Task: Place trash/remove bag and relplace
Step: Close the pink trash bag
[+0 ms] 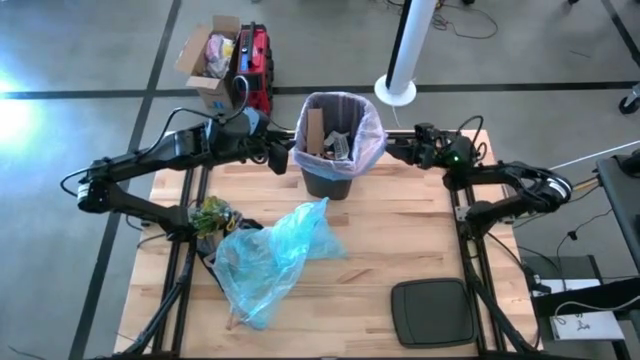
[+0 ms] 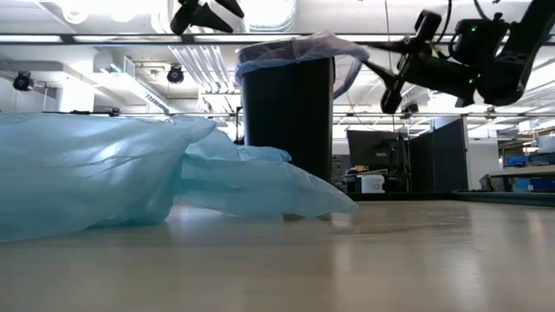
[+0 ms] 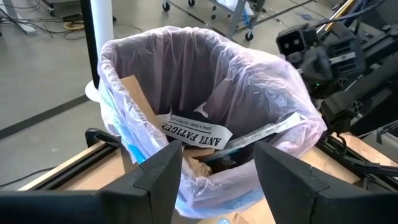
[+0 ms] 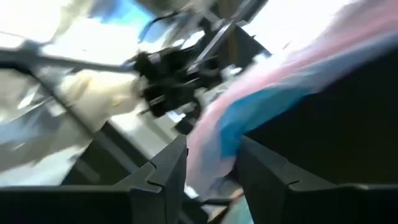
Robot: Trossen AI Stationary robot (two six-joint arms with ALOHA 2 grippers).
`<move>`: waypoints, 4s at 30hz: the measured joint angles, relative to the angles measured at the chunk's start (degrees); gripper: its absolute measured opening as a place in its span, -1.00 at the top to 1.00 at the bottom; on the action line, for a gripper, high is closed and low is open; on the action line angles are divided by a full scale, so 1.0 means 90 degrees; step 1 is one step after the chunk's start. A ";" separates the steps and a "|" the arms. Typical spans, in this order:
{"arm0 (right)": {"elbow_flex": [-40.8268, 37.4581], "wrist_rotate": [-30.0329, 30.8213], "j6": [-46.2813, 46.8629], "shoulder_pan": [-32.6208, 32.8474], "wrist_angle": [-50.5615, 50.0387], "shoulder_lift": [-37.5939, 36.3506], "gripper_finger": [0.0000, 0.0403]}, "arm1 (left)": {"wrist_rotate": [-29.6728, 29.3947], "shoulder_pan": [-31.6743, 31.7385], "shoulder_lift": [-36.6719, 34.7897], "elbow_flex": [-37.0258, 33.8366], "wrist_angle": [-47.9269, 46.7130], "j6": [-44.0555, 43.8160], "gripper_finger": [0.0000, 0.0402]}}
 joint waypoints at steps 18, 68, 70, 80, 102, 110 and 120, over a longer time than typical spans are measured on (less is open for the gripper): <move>0.0393 0.0111 -0.0068 -0.0120 -0.0721 -0.0200 0.53 | 0.0002 0.0000 0.0662 0.0000 0.0402 0.0168 0.03; 0.5198 0.0925 -0.3558 0.0142 -0.9153 -0.0910 1.00 | -0.1770 -0.0313 0.0001 -0.0903 -0.0650 0.0338 0.07; 0.5585 0.0910 -0.3347 0.0149 -0.9147 -0.0736 1.00 | -0.1549 -0.0316 0.0001 -0.1146 0.0020 0.0359 0.09; 0.6745 0.1048 -0.3486 0.0571 -1.0297 -0.0207 1.00 | -0.1078 -0.0240 0.0001 -0.2341 0.2681 0.0906 0.15; 0.7119 -0.1315 -0.3767 0.1838 -1.2021 -0.0556 1.00 | 0.0727 0.0244 -0.0057 -0.2130 0.2468 0.0486 0.13; 0.7119 -0.0387 -0.4228 0.2125 -1.3118 -0.0760 1.00 | 0.2694 0.1953 0.0427 -0.1850 0.2617 -0.0756 0.14; 0.7119 0.0212 -0.4394 0.2231 -1.3347 -0.0746 1.00 | 0.5455 0.2761 0.1729 -0.1843 0.4396 -0.2064 -0.03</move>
